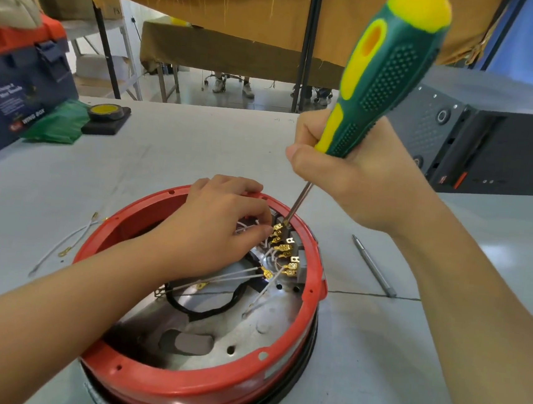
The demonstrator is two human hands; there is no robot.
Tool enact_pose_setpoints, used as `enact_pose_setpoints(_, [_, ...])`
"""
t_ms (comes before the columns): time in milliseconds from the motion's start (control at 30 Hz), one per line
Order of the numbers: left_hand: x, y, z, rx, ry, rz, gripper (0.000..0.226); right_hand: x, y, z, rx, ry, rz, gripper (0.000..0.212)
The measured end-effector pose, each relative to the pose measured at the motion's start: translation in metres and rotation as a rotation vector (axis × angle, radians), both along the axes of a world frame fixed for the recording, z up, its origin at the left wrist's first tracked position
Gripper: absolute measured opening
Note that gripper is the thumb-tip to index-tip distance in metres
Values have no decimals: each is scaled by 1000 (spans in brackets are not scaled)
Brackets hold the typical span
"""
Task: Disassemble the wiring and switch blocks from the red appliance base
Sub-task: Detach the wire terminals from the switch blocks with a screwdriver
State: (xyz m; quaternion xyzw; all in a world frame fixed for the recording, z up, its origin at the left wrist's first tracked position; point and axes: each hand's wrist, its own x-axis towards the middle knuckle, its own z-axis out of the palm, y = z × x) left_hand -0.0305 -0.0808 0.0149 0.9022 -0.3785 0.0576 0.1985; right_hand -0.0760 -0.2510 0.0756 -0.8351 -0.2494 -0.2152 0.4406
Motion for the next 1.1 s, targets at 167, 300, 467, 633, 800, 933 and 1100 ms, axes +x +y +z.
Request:
enact_pose_setpoints(167, [0, 0, -1, 2, 3, -6, 20, 1, -1, 2, -82, 36, 18, 34])
enact_pose_setpoints(300, [0, 1, -1, 2, 15, -3, 17, 0, -10, -6, 50, 66, -5, 32])
enact_pose_setpoints(467, [0, 1, -1, -2, 23, -7, 15, 1, -27, -19, 338, 133, -41, 27])
enact_pose_setpoints(633, [0, 1, -1, 3, 23, -4, 15, 2, -35, -32, 501, 135, -8, 24])
enact_pose_setpoints(800, [0, 1, -1, 3, 25, -3, 15, 2, -39, -40, 595, 150, -15, 25])
enact_pose_setpoints(933, [-1, 1, 0, 2, 24, -4, 12, 4, -41, -45, 646, 155, -28, 24])
enact_pose_setpoints(1100, [0, 1, 0, 8, 25, -2, 13, 4, -46, -49, 721, 173, -14, 24])
